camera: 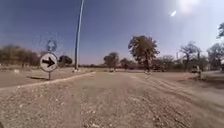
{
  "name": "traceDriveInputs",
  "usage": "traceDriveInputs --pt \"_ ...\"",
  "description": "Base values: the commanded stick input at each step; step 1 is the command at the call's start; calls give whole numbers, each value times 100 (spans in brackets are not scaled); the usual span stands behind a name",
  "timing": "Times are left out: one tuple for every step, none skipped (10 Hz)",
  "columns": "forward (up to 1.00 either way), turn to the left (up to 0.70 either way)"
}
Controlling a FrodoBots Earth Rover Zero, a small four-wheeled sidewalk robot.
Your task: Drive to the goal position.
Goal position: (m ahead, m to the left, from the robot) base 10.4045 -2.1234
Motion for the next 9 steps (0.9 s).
traceDriveInputs --pt "50 0" --pt "50 0" --pt "50 0" --pt "50 0" --pt "50 0" --pt "50 0" --pt "50 0" --pt "50 0" --pt "50 0"
